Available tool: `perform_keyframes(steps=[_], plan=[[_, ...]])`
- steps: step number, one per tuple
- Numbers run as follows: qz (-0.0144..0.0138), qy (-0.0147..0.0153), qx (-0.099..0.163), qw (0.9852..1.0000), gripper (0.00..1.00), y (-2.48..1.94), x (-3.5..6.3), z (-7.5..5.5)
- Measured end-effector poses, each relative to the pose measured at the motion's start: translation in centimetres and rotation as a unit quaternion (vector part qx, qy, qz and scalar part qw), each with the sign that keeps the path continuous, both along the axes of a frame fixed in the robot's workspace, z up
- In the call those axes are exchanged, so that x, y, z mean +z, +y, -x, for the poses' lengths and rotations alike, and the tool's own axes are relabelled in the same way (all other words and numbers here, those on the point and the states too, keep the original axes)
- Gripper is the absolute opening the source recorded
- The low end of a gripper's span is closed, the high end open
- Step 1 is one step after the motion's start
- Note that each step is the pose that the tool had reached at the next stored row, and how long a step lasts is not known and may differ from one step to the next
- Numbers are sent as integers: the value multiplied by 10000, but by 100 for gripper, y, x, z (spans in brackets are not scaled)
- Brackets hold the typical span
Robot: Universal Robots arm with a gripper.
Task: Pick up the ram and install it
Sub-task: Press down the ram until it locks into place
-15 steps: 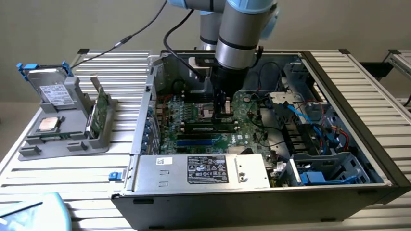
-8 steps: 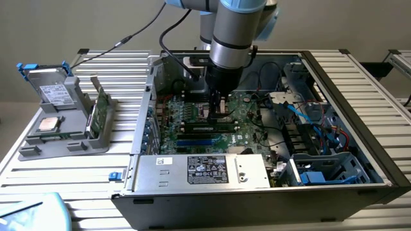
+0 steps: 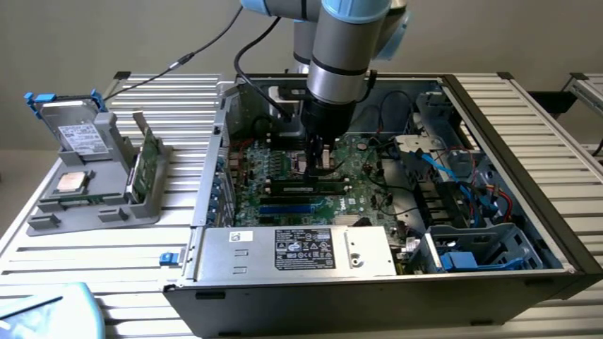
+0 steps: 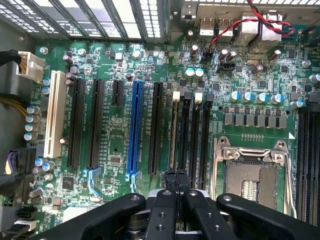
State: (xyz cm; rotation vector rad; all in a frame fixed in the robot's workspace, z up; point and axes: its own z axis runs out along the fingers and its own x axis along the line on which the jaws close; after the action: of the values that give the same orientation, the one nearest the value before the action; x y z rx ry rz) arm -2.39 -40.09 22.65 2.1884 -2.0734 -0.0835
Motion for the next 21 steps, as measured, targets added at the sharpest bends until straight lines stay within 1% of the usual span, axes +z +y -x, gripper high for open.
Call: perform_keyframes(steps=[4, 10, 12, 14, 15, 18, 21], plan=[[0, 0, 0, 10000, 11, 0, -4, 0], [11, -1, 0, 10000, 11, 1, -18, 0], [19, 0, 0, 10000, 11, 3, -19, 0], [17, 1, 0, 10000, 11, 2, -15, 0], [10, 1, 0, 10000, 11, 4, 3, -1], [17, 6, 0, 10000, 11, 3, 119, 0], [18, 8, 0, 10000, 11, 2, 177, 1]])
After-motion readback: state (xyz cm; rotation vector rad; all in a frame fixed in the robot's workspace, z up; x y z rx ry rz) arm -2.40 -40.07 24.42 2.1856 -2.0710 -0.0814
